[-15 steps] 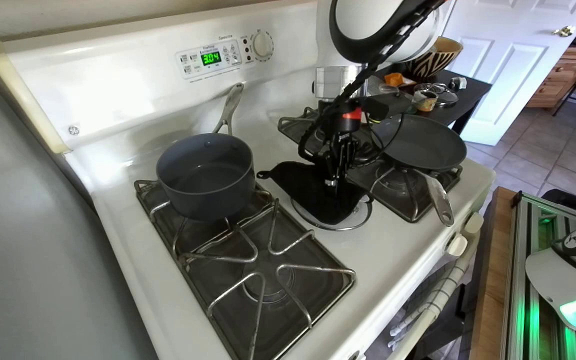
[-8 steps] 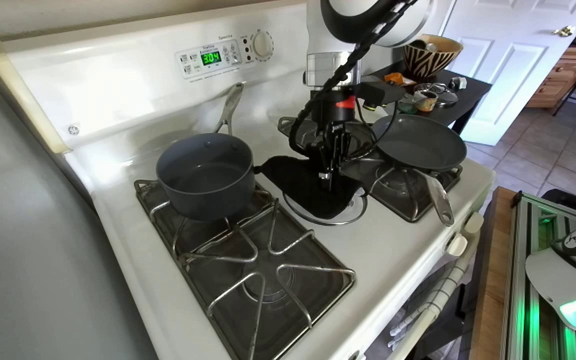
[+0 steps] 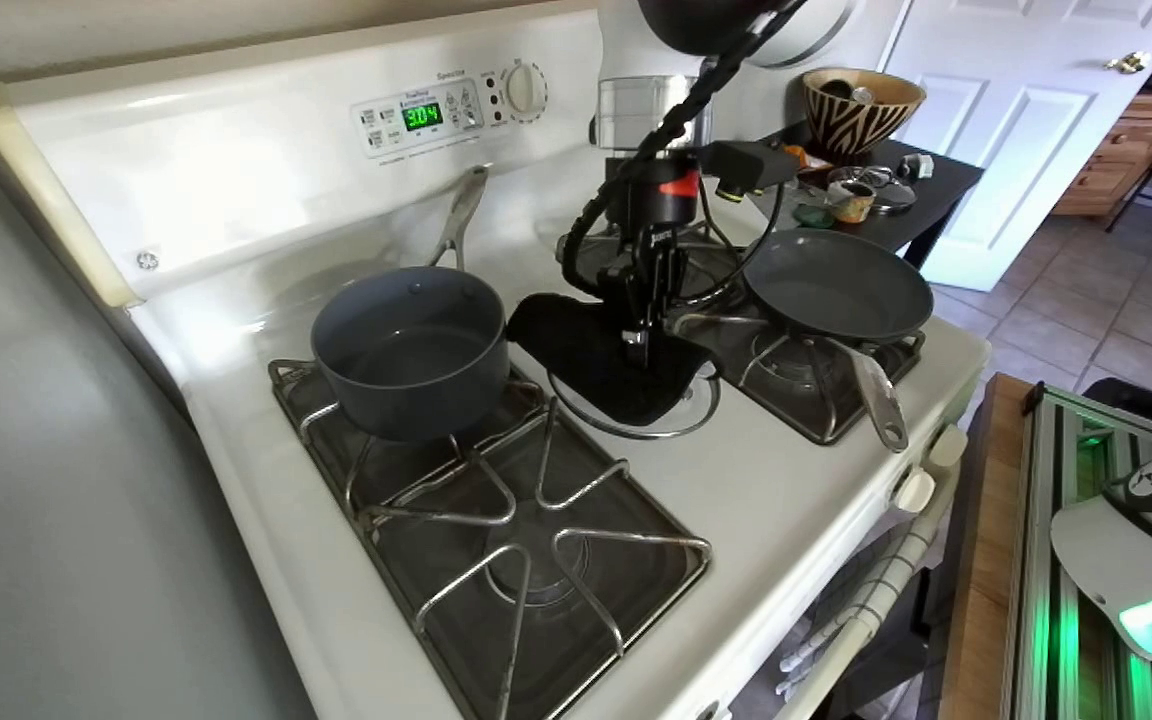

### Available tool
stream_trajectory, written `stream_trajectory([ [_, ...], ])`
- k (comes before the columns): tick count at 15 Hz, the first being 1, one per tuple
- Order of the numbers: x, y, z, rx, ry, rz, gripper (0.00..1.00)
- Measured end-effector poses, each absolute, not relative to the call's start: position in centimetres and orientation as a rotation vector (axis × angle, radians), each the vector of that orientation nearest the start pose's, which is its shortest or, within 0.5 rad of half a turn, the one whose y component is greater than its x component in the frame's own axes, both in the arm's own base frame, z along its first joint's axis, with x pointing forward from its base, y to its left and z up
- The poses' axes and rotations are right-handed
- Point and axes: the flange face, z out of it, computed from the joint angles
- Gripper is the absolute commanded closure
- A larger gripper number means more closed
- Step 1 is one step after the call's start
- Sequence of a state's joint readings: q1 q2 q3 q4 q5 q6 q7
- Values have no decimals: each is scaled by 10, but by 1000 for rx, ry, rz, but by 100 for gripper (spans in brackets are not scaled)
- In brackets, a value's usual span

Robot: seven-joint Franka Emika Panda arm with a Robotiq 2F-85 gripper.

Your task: Put the black item on the lid and put the lid on the pot

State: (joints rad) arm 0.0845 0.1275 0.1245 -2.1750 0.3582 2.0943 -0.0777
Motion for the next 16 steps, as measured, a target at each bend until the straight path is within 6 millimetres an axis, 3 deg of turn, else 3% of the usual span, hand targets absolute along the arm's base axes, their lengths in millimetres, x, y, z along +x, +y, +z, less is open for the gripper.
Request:
stream_trajectory([
  [8, 519, 129, 352, -2867, -134, 291, 95],
  [16, 543, 148, 416, -2861, -106, 211, 95],
])
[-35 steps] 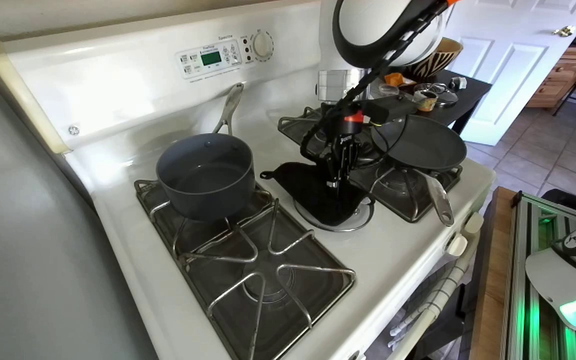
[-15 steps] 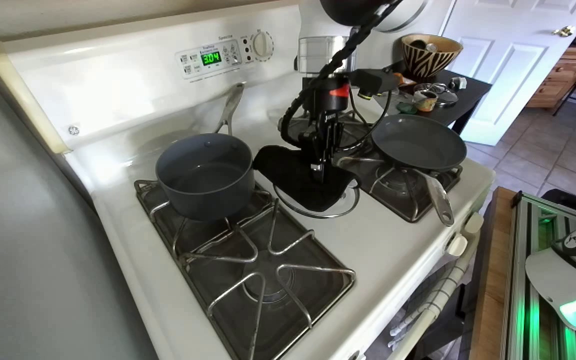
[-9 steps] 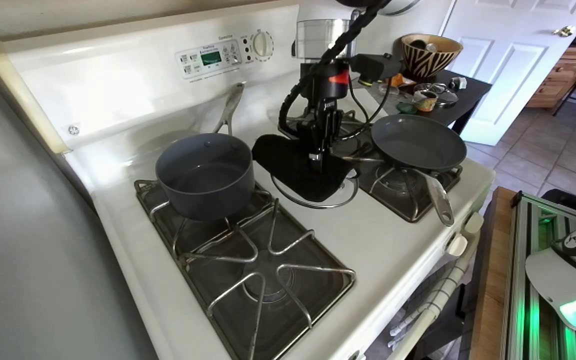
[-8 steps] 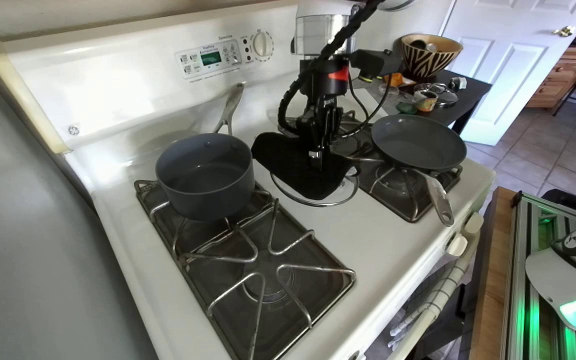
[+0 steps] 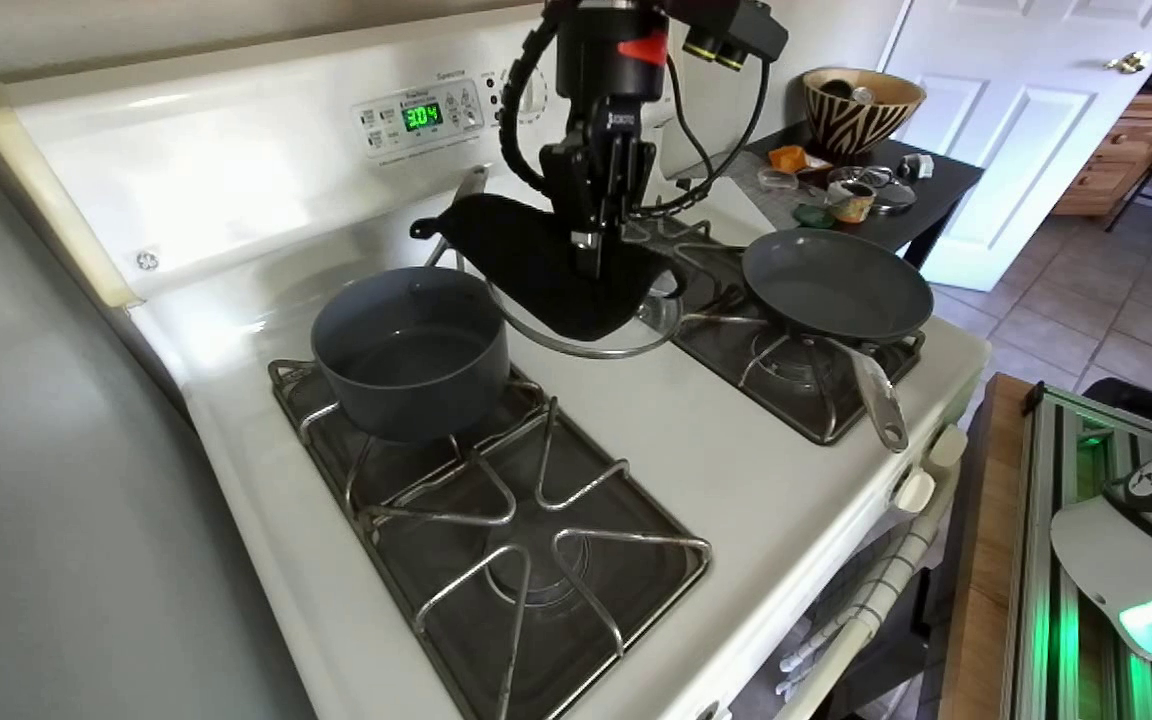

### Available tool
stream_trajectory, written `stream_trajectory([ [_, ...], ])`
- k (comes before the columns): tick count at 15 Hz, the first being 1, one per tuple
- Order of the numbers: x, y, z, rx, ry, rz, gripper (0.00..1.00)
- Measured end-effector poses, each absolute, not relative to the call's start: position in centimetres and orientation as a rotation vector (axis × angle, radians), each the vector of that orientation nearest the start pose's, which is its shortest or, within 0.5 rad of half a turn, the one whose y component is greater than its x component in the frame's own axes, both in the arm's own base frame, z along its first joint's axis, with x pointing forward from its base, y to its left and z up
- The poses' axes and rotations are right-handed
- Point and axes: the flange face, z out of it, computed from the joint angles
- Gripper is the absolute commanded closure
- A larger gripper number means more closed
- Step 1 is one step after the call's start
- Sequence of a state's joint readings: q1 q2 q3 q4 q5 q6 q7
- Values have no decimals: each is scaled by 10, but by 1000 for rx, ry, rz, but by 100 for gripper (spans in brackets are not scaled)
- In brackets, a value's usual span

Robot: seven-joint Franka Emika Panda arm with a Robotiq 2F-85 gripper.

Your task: Put the black item on the lid and put the lid on the pot

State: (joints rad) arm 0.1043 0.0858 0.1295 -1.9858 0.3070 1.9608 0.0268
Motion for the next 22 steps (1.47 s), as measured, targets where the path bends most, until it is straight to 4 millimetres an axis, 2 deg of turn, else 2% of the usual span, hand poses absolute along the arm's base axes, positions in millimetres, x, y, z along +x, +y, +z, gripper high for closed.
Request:
stream_trajectory([
  [4, 556, 172, 434, -2857, -81, 166, 95],
  [9, 584, 202, 442, -2873, -9, 132, 95],
  [14, 613, 216, 438, -2893, 58, 157, 95],
  [22, 644, 234, 426, -2892, 93, 252, 95],
])
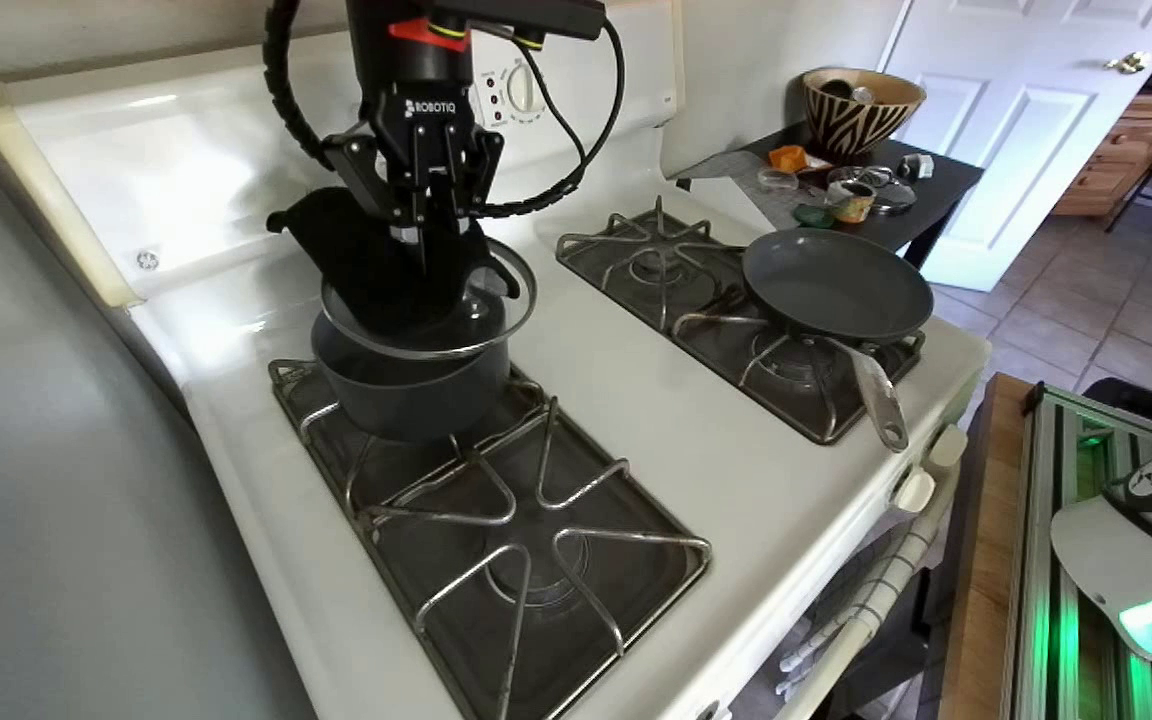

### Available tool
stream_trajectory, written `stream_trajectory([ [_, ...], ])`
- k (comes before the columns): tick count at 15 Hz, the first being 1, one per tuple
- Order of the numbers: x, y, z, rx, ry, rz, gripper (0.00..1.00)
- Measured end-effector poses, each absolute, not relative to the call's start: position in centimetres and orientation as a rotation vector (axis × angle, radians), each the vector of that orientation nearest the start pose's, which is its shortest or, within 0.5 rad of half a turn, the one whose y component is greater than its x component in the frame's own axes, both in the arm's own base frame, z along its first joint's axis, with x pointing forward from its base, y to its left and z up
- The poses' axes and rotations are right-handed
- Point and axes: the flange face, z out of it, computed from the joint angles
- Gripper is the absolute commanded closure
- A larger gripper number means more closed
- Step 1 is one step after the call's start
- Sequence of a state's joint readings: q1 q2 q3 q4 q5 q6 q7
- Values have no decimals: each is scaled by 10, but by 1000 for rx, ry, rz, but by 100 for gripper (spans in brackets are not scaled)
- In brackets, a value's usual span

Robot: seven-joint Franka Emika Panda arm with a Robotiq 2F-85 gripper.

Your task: Put the black item on the lid and put the lid on the pot

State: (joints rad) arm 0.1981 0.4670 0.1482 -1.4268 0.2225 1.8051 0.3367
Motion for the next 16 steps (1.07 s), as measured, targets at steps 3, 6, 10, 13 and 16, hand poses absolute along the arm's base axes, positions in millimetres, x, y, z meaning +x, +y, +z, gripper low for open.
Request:
stream_trajectory([
  [3, 655, 239, 418, -2899, 113, 250, 95],
  [6, 665, 242, 407, -2905, 135, 251, 95],
  [10, 673, 245, 399, -2906, 150, 264, 95],
  [13, 677, 247, 397, -2908, 159, 283, 95],
  [16, 680, 248, 395, -2911, 173, 298, 95],
])
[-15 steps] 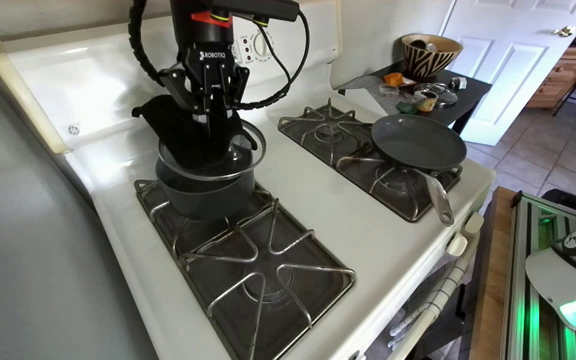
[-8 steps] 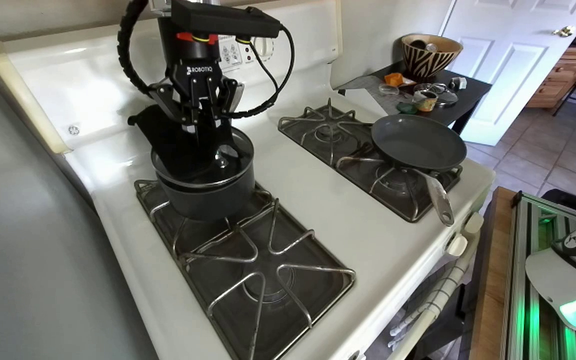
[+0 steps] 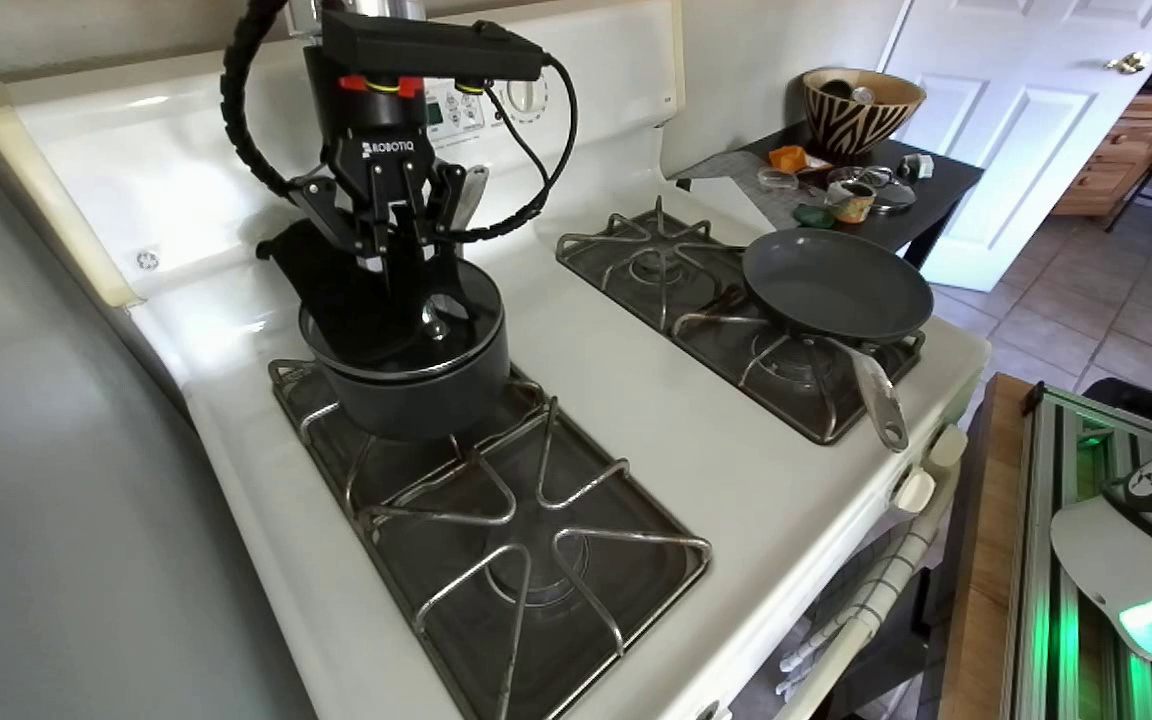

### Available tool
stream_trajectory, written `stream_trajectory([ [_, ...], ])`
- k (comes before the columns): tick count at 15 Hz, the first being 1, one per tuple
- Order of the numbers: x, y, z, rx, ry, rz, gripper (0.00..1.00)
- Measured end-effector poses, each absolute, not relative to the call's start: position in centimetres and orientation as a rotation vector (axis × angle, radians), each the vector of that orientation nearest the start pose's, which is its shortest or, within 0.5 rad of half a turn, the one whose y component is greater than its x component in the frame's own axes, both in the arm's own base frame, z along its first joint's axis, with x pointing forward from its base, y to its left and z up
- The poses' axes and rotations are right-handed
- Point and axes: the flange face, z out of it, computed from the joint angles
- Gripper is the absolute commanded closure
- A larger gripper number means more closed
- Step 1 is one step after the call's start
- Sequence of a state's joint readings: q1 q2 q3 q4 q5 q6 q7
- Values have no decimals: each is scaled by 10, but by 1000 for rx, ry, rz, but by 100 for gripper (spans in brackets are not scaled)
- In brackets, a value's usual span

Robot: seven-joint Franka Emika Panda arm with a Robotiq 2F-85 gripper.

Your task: Put the black item on the lid and put the lid on the pot

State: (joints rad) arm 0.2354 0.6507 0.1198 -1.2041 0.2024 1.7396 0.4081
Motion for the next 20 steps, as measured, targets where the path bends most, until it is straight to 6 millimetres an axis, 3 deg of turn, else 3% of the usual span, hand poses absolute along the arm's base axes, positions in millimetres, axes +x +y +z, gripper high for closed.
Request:
stream_trajectory([
  [15, 685, 254, 386, -2954, 200, 357, 95],
  [16, 685, 255, 386, -2957, 202, 359, 90],
  [17, 685, 255, 386, -2959, 202, 360, 57],
  [18, 685, 256, 386, -2961, 202, 361, 55],
  [20, 685, 256, 386, -2967, 202, 366, 39],
])
